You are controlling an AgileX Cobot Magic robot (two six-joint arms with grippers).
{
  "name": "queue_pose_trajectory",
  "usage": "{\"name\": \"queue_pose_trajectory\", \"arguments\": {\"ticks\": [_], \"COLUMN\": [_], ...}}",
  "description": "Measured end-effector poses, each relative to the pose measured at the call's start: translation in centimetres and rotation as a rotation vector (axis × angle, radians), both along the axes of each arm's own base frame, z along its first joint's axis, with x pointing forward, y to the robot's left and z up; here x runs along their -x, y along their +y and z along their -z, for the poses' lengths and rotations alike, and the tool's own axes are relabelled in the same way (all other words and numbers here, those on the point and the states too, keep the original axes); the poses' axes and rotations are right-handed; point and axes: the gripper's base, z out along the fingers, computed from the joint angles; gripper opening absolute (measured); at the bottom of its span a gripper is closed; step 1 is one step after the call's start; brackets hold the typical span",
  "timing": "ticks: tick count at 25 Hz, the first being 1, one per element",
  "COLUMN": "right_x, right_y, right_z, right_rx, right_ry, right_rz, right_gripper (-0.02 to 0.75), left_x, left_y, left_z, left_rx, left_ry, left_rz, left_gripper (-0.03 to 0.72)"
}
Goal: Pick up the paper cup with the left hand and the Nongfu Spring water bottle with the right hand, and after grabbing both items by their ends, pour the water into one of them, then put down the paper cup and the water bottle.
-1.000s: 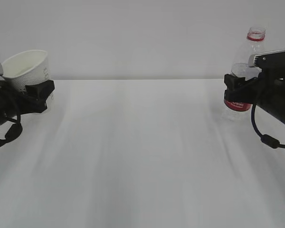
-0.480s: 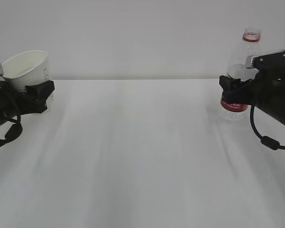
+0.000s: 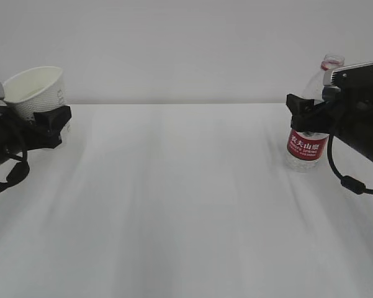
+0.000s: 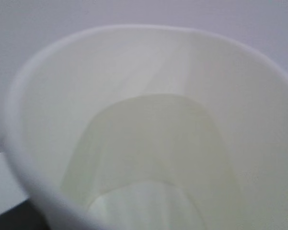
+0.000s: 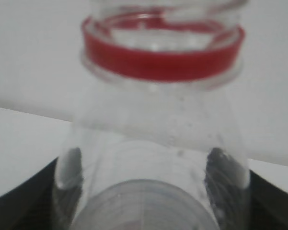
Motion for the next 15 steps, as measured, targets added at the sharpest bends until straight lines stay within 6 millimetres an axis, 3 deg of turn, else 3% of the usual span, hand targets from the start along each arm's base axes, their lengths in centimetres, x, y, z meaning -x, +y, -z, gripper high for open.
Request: {"name": "queue_pose_trajectory", "arguments": {"ticks": [15], "right_x": [0.02], "right_y": [0.02], "right_z": [-0.96], "right_rx": [-0.006], "right_ry": [-0.044], "right_rz": [-0.002], "right_gripper": [0.601], "left_x": [0.00], "left_y": [0.00], "left_z": [0.02], "left_rx": [-0.001], "left_ry": [0.002], "left_rz": [0.000], "left_gripper": [0.465]}}
